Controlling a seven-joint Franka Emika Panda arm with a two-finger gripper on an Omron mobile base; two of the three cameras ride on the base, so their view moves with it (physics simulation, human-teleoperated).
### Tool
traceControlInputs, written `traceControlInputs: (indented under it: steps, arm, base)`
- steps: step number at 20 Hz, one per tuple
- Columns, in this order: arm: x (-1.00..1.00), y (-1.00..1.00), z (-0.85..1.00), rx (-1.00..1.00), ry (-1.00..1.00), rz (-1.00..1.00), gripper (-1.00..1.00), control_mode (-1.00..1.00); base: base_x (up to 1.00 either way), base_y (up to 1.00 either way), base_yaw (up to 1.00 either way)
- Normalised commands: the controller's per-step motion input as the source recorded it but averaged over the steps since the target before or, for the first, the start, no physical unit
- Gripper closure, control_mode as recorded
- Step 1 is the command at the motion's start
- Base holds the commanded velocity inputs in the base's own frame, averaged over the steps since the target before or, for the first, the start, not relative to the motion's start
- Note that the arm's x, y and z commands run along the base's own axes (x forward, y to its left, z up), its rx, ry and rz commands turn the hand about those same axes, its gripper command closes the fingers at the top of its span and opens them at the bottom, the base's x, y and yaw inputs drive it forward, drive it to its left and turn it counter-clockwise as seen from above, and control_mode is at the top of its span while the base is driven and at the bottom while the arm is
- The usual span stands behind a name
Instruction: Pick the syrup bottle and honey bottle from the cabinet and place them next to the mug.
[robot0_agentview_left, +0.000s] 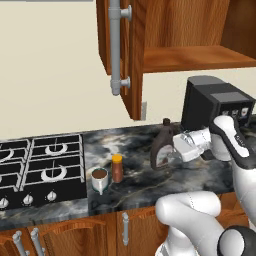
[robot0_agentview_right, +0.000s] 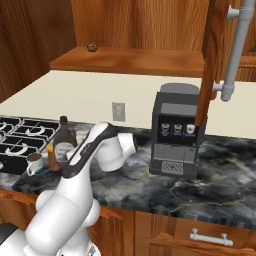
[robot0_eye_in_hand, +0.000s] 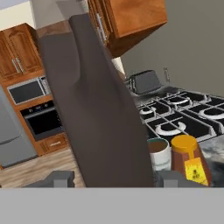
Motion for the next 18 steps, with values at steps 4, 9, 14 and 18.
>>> traceControlInputs:
  steps: [4, 9, 14, 18]
  arm:
    - [0.00, 0.00, -0.44, 0.00, 0.12, 0.00, 1.00, -1.00]
    - [0.00, 0.00, -0.35, 0.00, 0.08, 0.00, 1.00, -1.00]
    - [0.00, 0.00, -0.14, 0.00, 0.02, 0.00, 1.00, -1.00]
    - [0.06, 0.02, 0.00, -0.04, 0.03, 0.00, 1.00, -1.00]
  base:
    - [0.00, 0.00, 0.00]
    - [0.00, 0.00, 0.00]
    - [0.00, 0.00, 0.00]
    - [0.00, 0.00, 0.00]
